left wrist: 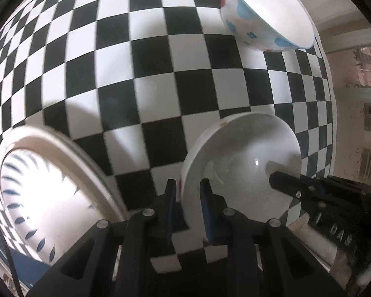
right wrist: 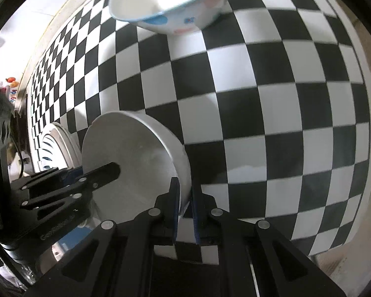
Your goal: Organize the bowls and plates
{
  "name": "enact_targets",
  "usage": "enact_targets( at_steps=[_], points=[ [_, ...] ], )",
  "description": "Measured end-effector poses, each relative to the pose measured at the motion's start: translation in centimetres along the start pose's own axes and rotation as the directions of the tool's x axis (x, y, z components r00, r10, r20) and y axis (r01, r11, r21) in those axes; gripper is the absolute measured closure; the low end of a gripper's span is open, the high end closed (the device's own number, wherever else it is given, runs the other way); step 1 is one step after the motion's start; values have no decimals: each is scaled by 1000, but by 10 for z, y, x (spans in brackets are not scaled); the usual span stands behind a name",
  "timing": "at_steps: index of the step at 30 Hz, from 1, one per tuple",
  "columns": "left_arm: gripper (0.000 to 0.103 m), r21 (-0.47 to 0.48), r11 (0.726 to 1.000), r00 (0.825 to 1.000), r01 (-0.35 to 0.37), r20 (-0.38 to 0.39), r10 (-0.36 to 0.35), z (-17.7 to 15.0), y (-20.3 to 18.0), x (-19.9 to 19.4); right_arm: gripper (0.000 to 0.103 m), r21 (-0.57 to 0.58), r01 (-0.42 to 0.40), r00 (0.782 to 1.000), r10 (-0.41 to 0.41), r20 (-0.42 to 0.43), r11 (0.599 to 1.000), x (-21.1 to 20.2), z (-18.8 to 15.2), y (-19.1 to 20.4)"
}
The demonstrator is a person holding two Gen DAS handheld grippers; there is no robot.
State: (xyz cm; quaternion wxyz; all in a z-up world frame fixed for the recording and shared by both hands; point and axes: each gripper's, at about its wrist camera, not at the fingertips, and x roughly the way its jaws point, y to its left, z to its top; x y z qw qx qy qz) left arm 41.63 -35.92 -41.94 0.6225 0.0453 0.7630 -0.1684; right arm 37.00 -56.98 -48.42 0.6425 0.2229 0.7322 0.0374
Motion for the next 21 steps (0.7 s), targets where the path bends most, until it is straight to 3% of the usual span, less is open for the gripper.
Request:
enact_targets(
  at_steps=[5, 7, 9, 11, 15, 18, 21],
  points=[
    [85, -20, 999, 997, 26, 68, -25, -10, 7, -50, 92, 24, -51, 998, 50, 24, 998, -23, 0, -8],
    [78, -15, 999, 992, 37, 124, -34, -6, 6, -73, 86, 21, -45, 998, 44, 39, 999, -37, 2, -9],
    [70, -15, 999, 981, 51, 186, -47, 6, 5, -93, 53, 29, -37, 998, 36, 47, 999, -50, 6, -10],
    [62, -15, 999, 971, 46, 236, -41, 30, 2, -108, 38, 44, -84, 993, 80, 83, 996, -68, 15, -13],
    [59, -40, 995, 962, 87, 263, -73, 88, 0, -118, 37, 34, -159, 973, 151, 173, 987, -103, 52, -11],
    [59, -36, 992, 962, 120, 250, -108, 139, -9, -116, 37, 80, -132, 950, 103, 294, 988, -121, 95, -16],
    [59, -34, 988, 962, 151, 234, -139, 189, -12, -108, 37, 101, -95, 931, 53, 361, 990, -128, 144, -21]
  ],
)
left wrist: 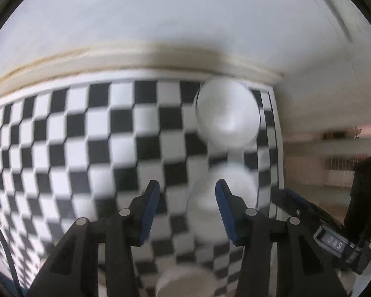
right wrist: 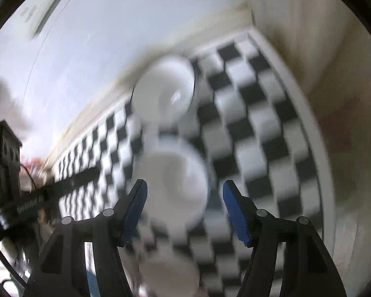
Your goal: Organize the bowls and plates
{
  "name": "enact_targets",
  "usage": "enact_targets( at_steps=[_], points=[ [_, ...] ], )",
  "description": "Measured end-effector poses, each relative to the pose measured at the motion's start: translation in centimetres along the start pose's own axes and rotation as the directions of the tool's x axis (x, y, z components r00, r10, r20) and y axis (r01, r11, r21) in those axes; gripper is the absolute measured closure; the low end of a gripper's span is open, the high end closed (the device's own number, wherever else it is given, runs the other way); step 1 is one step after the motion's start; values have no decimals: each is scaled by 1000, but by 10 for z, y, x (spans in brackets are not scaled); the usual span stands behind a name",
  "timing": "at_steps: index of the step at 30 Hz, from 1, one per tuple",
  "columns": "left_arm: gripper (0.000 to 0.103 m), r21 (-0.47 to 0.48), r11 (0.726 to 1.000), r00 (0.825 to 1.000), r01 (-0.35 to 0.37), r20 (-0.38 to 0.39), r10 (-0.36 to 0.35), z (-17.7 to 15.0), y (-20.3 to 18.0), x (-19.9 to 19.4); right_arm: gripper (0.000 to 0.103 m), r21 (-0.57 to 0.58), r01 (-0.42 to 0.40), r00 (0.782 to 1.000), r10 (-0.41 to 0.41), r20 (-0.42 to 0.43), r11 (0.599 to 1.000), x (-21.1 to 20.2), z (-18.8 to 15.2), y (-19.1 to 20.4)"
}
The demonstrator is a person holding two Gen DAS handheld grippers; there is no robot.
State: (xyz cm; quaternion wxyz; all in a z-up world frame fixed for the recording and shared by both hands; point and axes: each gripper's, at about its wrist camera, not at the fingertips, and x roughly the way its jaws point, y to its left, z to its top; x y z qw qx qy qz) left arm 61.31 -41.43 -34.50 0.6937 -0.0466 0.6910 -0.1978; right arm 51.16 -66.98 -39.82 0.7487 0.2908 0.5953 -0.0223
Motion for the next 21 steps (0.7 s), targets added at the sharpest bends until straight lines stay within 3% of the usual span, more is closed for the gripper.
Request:
enact_targets(
  at_steps=[4, 7, 9, 10, 12, 14, 21],
  points=[
    [59, -3, 1000, 1000, 2, -26, -2, 49, -6, 35, 37, 22, 25, 999, -25, -27, 999, 37, 60, -4],
    [60, -4, 999, 996, 39, -82, -39, 70, -7, 63, 46, 40, 28, 998, -26, -58, 999, 66, 82, -6],
    [64, -3, 999, 994, 48, -101, -48, 77, -10, 78, 70, 42, 46, 996, -43, -83, 998, 84, 90, -6],
    [74, -7, 999, 993, 46, -108, -47, 79, -11, 86, 76, 50, 49, 994, -44, -97, 998, 91, 92, -7],
    [84, -11, 999, 990, 43, -131, -44, 82, -11, 100, 84, 74, 29, 993, -20, -115, 997, 102, 94, -8],
    [86, 2, 1000, 992, 23, -125, -23, 82, -12, 105, 86, 74, 11, 993, -2, -120, 997, 108, 96, -5],
    [87, 15, 1000, 995, -1, -97, 2, 77, -20, 101, 90, 36, 62, 992, -58, -111, 997, 112, 91, 12]
  ],
)
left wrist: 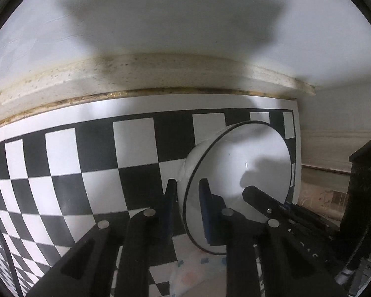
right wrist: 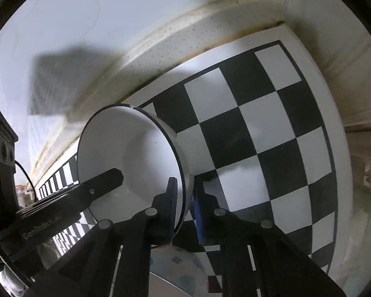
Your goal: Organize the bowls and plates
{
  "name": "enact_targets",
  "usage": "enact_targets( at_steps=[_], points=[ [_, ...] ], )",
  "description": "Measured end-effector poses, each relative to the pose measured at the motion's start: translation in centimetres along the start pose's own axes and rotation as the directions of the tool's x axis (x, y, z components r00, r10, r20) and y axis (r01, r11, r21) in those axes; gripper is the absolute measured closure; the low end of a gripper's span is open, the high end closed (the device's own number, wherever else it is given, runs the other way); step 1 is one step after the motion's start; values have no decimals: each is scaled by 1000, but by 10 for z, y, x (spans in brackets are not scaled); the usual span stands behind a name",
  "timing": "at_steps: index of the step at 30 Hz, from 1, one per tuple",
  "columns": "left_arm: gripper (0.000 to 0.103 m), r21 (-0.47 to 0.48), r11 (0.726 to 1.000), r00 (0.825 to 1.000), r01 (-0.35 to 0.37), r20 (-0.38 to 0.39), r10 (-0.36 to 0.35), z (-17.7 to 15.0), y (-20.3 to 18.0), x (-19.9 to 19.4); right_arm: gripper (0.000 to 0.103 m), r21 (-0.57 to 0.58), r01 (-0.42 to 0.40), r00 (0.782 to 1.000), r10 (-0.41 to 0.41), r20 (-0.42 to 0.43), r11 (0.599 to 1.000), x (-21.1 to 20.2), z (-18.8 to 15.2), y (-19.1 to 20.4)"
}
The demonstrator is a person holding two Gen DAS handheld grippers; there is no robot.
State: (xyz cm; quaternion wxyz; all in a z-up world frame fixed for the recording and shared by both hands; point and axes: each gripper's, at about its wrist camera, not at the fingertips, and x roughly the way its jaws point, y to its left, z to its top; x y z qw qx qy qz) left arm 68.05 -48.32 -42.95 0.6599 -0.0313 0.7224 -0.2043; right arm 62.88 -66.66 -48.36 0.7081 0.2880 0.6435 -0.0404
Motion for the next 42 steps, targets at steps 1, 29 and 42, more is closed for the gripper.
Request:
enact_targets(
  at_steps=[1, 29, 42],
  points=[
    [87, 15, 1000, 1000, -8, 10, 8, -3, -4, -4, 90, 1, -1, 1000, 1, 2, 1000, 0, -2, 3],
    [87, 181, 983, 971, -42, 239, -2, -177, -24, -173, 91, -139, -57, 977, 84, 197, 989, -162, -156, 50],
    [87, 203, 978, 976, -49, 217, 4, -268, -8, -175, 91, -152, -69, 980, 96, 175, 986, -161, -266, 44]
  ],
)
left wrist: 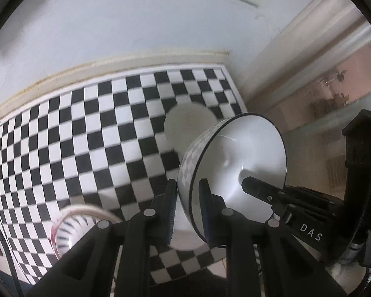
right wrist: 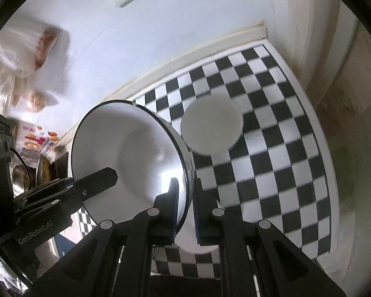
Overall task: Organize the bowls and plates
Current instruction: 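Lift the white bowl stack with both grippers toward the blue-dot bowl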
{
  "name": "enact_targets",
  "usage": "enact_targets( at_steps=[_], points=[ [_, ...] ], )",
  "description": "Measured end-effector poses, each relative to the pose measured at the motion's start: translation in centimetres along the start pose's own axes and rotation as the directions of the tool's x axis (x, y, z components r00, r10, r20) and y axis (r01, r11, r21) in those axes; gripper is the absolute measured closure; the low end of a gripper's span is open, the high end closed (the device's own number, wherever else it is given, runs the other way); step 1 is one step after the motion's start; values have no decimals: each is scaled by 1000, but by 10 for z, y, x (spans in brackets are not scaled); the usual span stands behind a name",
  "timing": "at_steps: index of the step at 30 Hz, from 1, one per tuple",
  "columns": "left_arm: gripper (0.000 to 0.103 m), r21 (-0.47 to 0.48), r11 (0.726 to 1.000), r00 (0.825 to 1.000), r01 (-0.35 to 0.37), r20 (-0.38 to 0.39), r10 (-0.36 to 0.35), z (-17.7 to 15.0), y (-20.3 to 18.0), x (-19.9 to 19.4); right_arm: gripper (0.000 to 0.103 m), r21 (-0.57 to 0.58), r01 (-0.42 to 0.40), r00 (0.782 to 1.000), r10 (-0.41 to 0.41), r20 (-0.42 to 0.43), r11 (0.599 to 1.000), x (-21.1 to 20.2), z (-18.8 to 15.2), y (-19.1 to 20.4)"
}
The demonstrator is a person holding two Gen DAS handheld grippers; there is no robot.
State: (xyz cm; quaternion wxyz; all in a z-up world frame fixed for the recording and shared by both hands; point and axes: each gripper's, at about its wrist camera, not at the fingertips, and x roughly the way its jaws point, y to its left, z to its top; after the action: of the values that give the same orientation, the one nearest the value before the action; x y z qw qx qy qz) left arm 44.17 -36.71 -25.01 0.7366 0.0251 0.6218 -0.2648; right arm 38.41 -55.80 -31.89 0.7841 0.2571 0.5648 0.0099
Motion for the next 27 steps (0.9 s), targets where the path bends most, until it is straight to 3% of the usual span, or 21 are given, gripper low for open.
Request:
enact_targets(
  at_steps=[11, 17, 27],
  points=[
    [87, 11, 999, 986, -46, -162, 47, -62, 9, 66, 91, 60, 29, 991, -21, -133, 998, 50, -75, -29],
    [87, 40, 993, 969, -108, -221, 114, -68, 10, 103, 91, 71, 67, 982, -54, -180, 995, 87, -87, -46],
    [87, 58, 987, 955, -149, -251, 159, -67, 11, 129, 91, 58, 93, 975, -79, -209, 994, 110, -79, -50]
  ],
)
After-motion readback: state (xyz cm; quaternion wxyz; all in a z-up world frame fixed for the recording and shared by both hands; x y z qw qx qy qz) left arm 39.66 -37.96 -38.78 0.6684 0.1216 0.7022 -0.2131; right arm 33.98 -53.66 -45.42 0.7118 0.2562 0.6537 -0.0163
